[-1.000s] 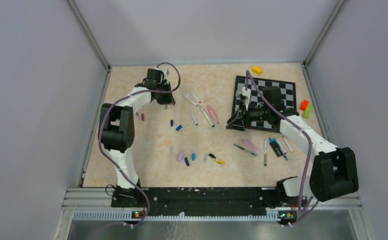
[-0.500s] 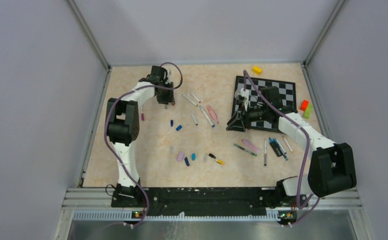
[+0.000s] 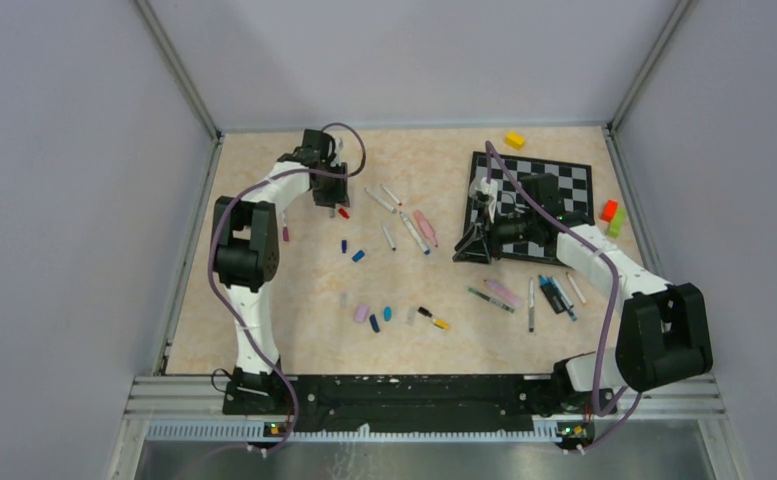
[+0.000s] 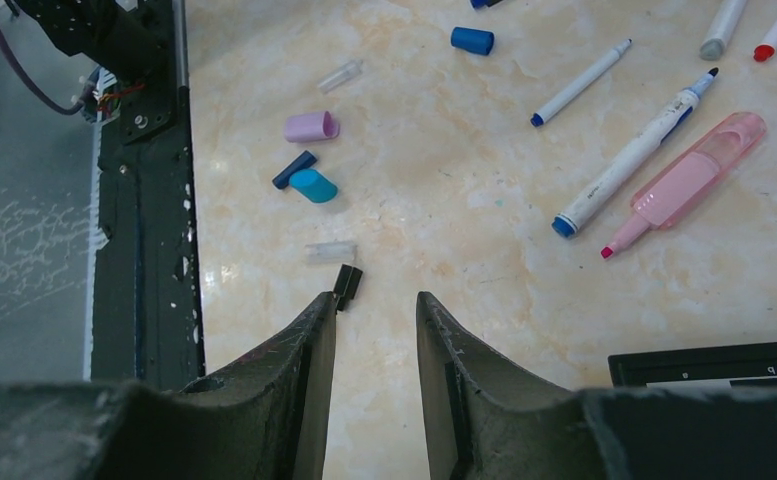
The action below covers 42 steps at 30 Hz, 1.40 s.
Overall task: Open the pen caps
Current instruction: Place the pen cap at the center of the board, then pick up the pen from the center of the board.
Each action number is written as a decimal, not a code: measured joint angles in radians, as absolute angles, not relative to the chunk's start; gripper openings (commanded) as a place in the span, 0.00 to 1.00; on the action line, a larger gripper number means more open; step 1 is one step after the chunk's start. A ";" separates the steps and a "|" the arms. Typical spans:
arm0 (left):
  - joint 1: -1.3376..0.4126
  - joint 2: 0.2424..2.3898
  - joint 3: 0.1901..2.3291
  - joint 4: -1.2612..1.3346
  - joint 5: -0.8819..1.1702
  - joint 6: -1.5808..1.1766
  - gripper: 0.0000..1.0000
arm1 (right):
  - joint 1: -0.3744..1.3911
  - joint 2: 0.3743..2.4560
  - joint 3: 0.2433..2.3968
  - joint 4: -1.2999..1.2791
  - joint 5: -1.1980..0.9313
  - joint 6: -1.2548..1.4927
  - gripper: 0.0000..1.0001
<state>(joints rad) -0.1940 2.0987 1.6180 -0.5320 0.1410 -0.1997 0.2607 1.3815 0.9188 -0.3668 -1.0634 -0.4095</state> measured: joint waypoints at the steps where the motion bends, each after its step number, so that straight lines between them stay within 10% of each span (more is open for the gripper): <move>1: -0.194 2.097 1.618 -0.532 0.141 -0.197 0.44 | 0.261 1.383 0.919 -0.367 -1.063 -0.411 0.34; 7: -0.194 1.948 1.485 -0.467 0.112 -0.175 0.48 | 0.261 1.383 0.919 -0.369 -1.061 -0.426 0.34; 14: -0.187 1.586 1.201 -0.293 -0.012 -0.164 0.98 | 0.260 1.383 0.919 -0.385 -1.056 -0.444 0.34; 16: -0.176 1.508 1.128 -0.240 -0.045 -0.163 0.99 | 0.260 1.383 0.919 -0.386 -1.056 -0.445 0.34; 30: 0.036 1.582 1.044 -0.184 -0.032 -0.173 0.92 | 0.260 1.383 0.919 -0.390 -1.055 -0.453 0.34; 42: 0.101 1.778 1.155 -0.257 -0.011 -0.191 0.44 | 0.260 1.384 0.919 -0.390 -1.054 -0.455 0.34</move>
